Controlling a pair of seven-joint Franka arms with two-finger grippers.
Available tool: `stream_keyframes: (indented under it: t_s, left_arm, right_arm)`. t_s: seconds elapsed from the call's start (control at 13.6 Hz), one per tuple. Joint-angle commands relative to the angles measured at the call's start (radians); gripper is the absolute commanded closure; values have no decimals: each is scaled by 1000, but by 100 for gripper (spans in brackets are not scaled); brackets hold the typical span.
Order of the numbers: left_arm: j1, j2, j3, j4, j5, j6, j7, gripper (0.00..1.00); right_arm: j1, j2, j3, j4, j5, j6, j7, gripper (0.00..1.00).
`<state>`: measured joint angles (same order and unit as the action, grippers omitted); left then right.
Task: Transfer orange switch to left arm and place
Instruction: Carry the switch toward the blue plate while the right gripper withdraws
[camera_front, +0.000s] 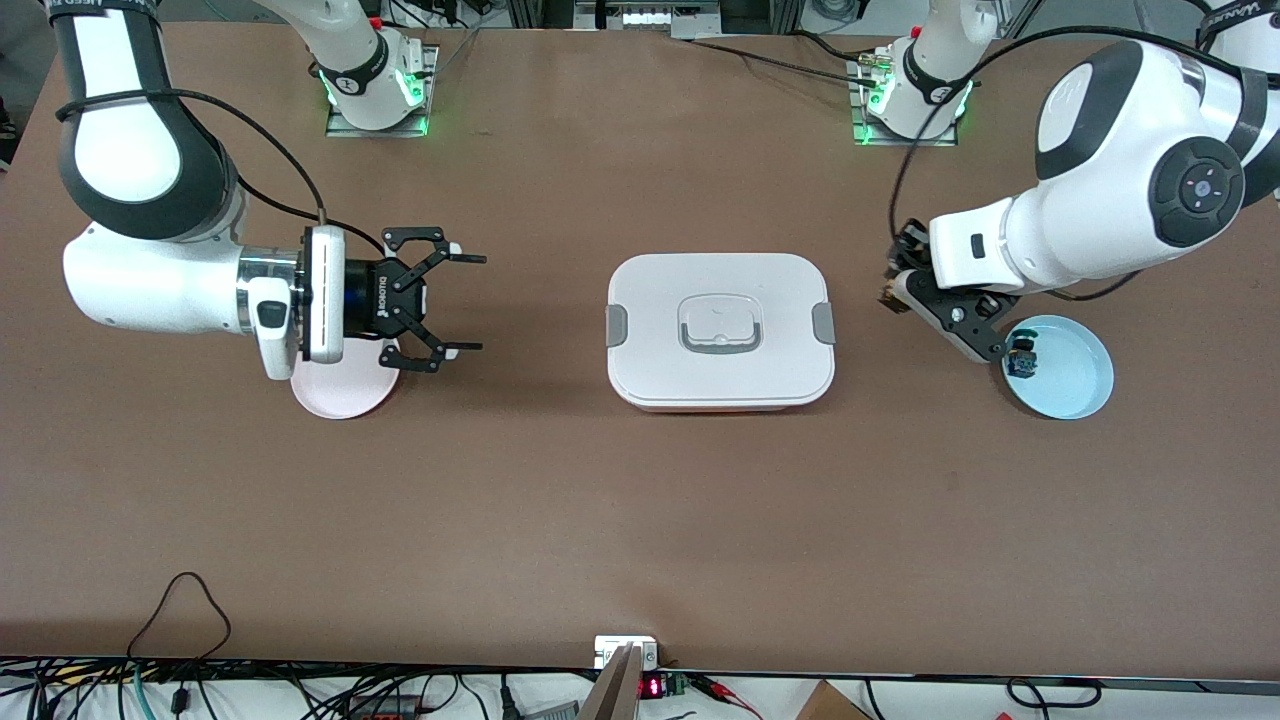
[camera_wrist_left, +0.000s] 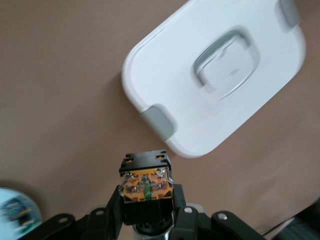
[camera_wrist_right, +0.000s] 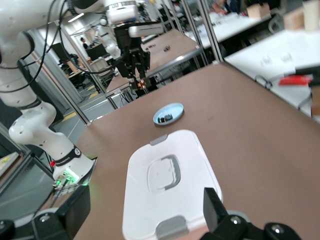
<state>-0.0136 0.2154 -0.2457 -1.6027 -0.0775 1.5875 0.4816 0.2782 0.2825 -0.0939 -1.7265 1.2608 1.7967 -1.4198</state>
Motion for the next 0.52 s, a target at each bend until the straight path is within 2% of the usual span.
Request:
stream_keyframes:
  t_s: [0.0,0.07,0.22,0.3,0.44]
  left_arm:
    - [29,21,-1,0,152,-21,205,86]
    - [53,24,-3,-9,203,-15,269,86]
    - [107,61,-3,-11,295,-3,476,86]
    - [133,70,-3,-17,338,29,573,84]
    - [235,82,-3,-66,389,134,781,83]
  right_arm:
    - [7,-34,-9,-7,-98,12,297,0]
    - [13,-34,-9,7,-153,30,390,0]
    - [16,-35,-7,22,-173,24,560,0]
    - [16,-39,-9,24,-188,21,637,0]
    - [13,-48,-9,25,-277,13,776,0]
